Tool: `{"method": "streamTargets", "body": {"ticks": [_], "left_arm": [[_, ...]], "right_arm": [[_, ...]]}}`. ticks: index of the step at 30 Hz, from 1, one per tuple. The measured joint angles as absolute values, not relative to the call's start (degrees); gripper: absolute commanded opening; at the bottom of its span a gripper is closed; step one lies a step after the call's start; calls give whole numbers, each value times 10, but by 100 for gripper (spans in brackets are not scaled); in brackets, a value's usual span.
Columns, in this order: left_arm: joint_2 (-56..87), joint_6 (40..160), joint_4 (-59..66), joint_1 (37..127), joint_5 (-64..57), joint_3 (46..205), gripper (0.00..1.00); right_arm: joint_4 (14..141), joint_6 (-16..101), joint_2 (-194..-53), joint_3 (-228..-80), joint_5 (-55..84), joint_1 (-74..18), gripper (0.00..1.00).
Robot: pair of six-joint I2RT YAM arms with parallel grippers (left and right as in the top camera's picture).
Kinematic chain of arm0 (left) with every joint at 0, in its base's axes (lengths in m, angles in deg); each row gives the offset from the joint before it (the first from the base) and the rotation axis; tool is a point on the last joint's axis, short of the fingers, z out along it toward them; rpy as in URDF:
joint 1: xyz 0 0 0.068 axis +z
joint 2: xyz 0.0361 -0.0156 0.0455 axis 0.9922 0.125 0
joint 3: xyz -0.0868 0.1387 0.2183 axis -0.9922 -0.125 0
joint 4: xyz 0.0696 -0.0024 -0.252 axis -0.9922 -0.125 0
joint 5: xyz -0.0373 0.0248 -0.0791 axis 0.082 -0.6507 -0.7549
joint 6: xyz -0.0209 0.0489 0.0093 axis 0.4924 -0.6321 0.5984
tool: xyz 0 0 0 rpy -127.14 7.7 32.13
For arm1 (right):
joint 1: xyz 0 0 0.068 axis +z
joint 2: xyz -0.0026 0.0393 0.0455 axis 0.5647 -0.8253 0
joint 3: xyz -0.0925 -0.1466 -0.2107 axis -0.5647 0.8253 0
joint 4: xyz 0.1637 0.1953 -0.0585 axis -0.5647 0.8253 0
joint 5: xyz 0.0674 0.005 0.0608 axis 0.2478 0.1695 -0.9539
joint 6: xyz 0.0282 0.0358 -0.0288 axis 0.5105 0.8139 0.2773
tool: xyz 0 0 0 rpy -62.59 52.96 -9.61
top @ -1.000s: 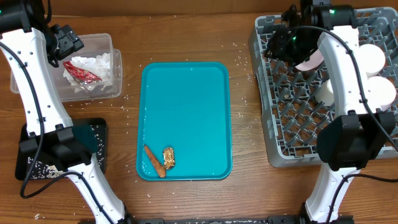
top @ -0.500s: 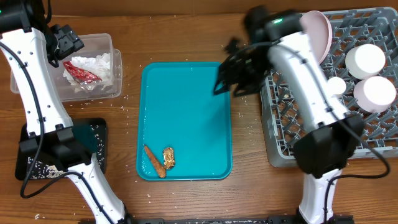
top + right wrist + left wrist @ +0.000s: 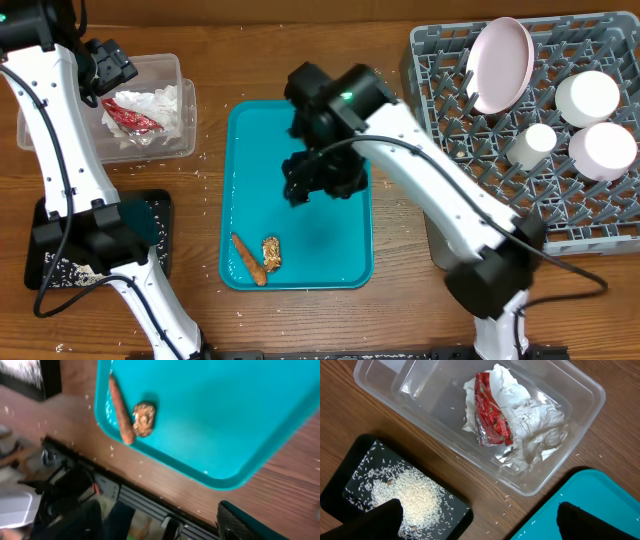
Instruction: Sort waste into correct bins and load items into the dishwasher
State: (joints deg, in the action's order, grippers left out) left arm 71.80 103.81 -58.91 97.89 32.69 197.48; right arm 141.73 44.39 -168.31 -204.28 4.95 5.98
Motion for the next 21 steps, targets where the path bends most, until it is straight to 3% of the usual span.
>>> {"method": "streamTargets", "body": {"ticks": [1,7,14,21], "left_arm": [[718,1038,-589,978,327,1975,100],[718,1038,-589,976,327,1975,100],[718,1038,-589,976,327,1975,100],[718,1038,-589,976,327,1975,100]], "right_arm": [[1417,449,-1669,-2043,63,56,100],[1416,482,-1483,-2045,202,-25,100],[1417,492,-1335,-2053,345,-277,100],[1416,494,-1342,-2053,342,-515,100]]}}
